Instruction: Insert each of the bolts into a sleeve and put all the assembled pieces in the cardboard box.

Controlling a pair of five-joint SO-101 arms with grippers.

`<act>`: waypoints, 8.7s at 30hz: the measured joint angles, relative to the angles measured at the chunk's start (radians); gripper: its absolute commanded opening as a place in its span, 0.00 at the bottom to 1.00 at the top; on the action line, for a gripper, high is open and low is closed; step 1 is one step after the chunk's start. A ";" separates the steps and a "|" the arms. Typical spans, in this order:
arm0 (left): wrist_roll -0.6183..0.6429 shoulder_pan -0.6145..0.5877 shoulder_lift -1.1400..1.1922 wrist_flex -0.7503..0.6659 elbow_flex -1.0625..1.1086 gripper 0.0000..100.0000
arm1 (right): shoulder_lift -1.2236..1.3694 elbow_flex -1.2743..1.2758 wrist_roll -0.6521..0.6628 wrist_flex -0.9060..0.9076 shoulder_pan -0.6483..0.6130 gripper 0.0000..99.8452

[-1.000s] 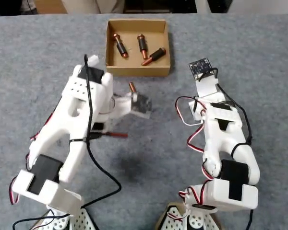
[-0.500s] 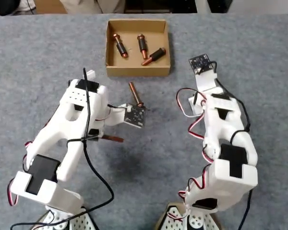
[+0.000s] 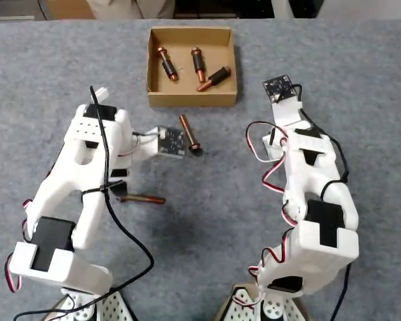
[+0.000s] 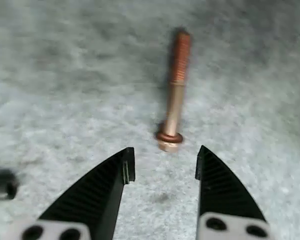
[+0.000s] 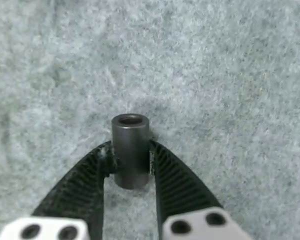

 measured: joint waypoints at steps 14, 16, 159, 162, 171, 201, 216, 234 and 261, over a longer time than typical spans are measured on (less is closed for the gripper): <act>1.353 0.140 0.000 0.269 -0.160 0.11 | 0.000 0.000 0.000 0.018 0.000 0.00; 1.514 0.143 0.000 0.258 -0.118 0.10 | 0.002 0.000 0.000 0.018 0.000 0.00; 1.158 0.011 -0.644 -0.068 0.374 0.02 | -0.577 0.124 0.000 0.330 0.000 0.00; 1.157 0.011 -0.852 -0.066 0.448 0.02 | -0.862 0.206 0.000 0.371 0.000 0.00; 1.157 0.009 -1.315 -0.207 0.591 0.02 | -1.533 0.674 0.000 0.221 -0.304 0.00; 1.303 0.221 -1.376 -0.427 0.516 0.02 | -1.870 1.140 -0.626 -0.209 -0.924 0.00; 1.387 0.221 -1.363 -0.448 0.411 0.02 | -1.870 1.140 -0.549 -0.224 -0.924 0.00; 1.548 0.269 -1.600 -0.578 0.718 0.02 | -1.870 1.140 -0.623 -0.224 -0.924 0.00; 1.379 0.365 -1.455 -0.638 0.767 0.02 | -1.869 1.140 -0.555 -0.224 -0.924 0.00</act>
